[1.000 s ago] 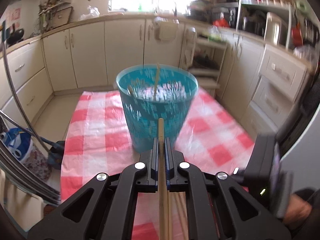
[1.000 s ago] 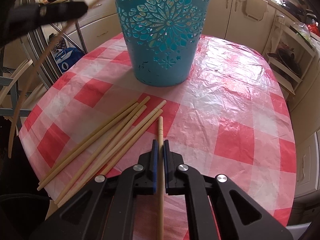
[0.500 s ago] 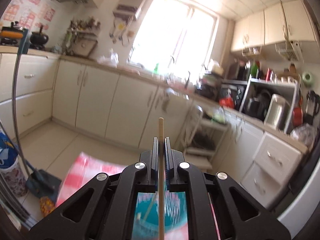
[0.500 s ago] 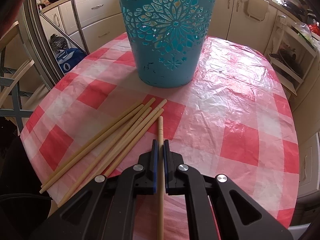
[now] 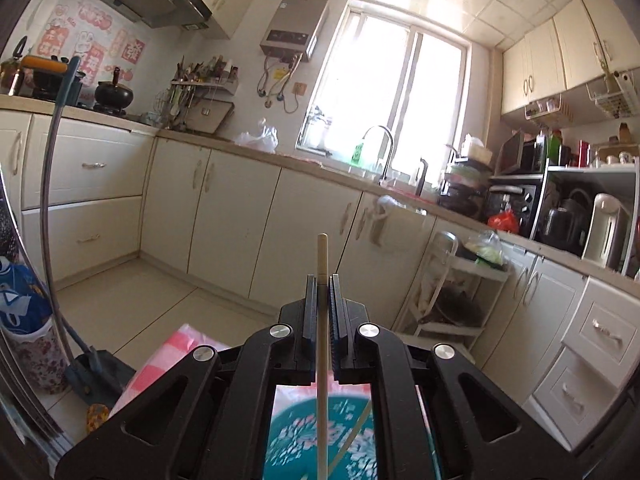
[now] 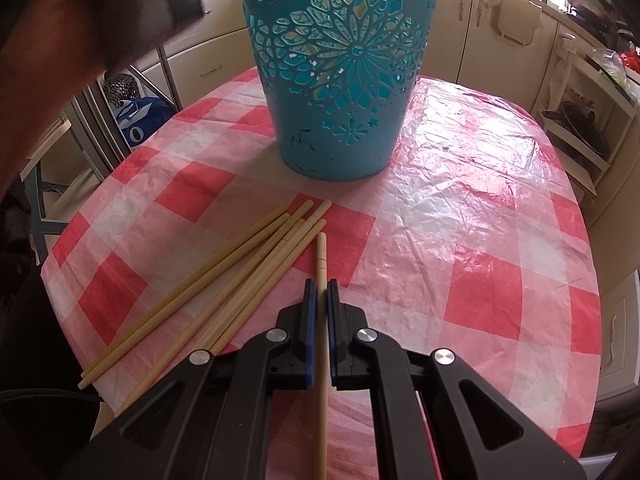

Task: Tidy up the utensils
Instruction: 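Open the left tool over the basket while the right tool lifts its chopstick above it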

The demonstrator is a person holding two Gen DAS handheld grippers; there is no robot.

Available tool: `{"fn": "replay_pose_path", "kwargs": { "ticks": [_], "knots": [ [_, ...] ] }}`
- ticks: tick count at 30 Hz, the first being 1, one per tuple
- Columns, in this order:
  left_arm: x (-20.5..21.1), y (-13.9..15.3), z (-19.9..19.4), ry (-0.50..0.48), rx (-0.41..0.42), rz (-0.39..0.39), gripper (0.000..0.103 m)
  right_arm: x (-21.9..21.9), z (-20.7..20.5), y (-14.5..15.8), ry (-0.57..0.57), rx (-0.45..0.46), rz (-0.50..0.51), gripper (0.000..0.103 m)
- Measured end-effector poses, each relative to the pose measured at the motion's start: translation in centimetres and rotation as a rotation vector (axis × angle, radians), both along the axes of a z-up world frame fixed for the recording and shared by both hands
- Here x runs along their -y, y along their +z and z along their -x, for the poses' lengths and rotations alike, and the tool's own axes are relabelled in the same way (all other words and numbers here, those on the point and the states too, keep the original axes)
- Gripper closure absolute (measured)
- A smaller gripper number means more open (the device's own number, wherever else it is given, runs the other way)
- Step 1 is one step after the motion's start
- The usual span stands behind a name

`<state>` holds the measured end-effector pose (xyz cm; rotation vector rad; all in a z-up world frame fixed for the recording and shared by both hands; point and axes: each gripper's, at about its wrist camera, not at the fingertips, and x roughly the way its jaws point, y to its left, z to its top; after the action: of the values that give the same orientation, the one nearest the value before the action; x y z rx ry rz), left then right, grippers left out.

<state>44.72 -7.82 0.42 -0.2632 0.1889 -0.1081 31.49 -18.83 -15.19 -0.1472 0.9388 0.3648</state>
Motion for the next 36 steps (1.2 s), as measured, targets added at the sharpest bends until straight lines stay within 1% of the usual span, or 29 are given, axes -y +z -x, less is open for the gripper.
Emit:
{"fn": "replay_pose_path", "kwargs": {
  "ticks": [4, 8, 10, 12, 13, 15, 17, 20, 21, 22, 24, 26, 27, 28, 29, 30, 32, 33, 34, 36],
  "knots": [
    [0.1, -3.0, 0.6, -0.021, -0.061, -0.046, 0.098, 0.2, -0.1, 0.0, 0.001, -0.003, -0.008, 0.097],
    [-0.3, -5.1, 2.1, -0.042, -0.104, -0.079, 0.097, 0.9, -0.6, 0.0, -0.021, -0.022, -0.061, 0.096],
    [-0.8, -5.5, 3.0, -0.048, -0.109, -0.085, 0.096, 1.2, -1.0, 0.0, -0.033, -0.028, -0.084, 0.095],
    [-1.5, -5.4, 3.8, -0.051, -0.109, -0.079, 0.091, 1.3, -1.2, 0.0, -0.036, -0.033, -0.096, 0.094],
    [-1.8, -5.3, 4.1, -0.051, -0.109, -0.078, 0.089, 1.3, -1.4, 0.1, -0.039, -0.037, -0.105, 0.091],
    [-2.3, -5.0, 4.7, -0.054, -0.101, -0.076, 0.082, 1.3, -1.7, 0.2, -0.046, -0.039, -0.119, 0.086],
    [-2.6, -4.9, 5.3, -0.059, -0.1, -0.077, 0.081, 1.1, -1.9, 0.3, -0.045, -0.033, -0.106, 0.084],
    [-3.5, -4.8, 6.2, -0.062, -0.106, -0.07, 0.079, -0.1, -2.1, 0.3, -0.023, -0.019, -0.038, 0.084],
    [-3.7, -4.9, 6.5, -0.059, -0.105, -0.069, 0.079, -0.5, -2.1, 0.2, -0.009, -0.011, -0.003, 0.086],
    [-4.0, -5.0, 6.9, -0.055, -0.103, -0.068, 0.079, -1.0, -2.0, 0.2, 0.008, -0.002, 0.027, 0.091],
    [-4.5, -5.2, 7.9, -0.044, -0.102, -0.07, 0.079, -1.9, -1.8, 0.2, 0.038, 0.007, 0.074, 0.096],
    [-5.0, -5.3, 9.1, -0.033, -0.097, -0.063, 0.079, -1.9, -1.7, 0.2, 0.043, 0.013, 0.092, 0.097],
    [-5.3, -5.4, 9.6, -0.026, -0.096, -0.057, 0.077, -1.5, -1.8, 0.2, 0.027, 0.016, 0.085, 0.097],
    [-5.6, -5.5, 10.3, -0.014, -0.095, -0.046, 0.074, -1.0, -1.9, 0.4, 0.009, 0.021, 0.058, 0.097],
    [-5.8, -5.6, 10.7, -0.005, -0.095, -0.035, 0.073, -0.2, -1.8, 0.9, -0.009, 0.037, -0.004, 0.097],
    [-6.2, -5.7, 11.4, 0.003, -0.098, -0.016, 0.072, 0.9, -1.6, 2.2, -0.02, 0.09, -0.108, 0.097],
    [-6.6, -6.2, 12.2, 0.022, -0.107, 0.013, 0.071, 2.8, -0.7, 4.8, -0.029, 0.218, -0.277, 0.097],
    [-6.7, -6.4, 12.5, 0.027, -0.112, 0.023, 0.071, 4.0, 0.0, 6.6, -0.034, 0.317, -0.394, 0.097],
    [-6.8, -6.6, 12.5, 0.031, -0.117, 0.028, 0.071, 5.0, 0.5, 7.7, -0.042, 0.384, -0.476, 0.097],
    [-6.9, -6.7, 12.5, 0.038, -0.128, 0.04, 0.071, 7.2, 1.3, 9.8, -0.056, 0.521, -0.674, 0.097]
  ]
}}
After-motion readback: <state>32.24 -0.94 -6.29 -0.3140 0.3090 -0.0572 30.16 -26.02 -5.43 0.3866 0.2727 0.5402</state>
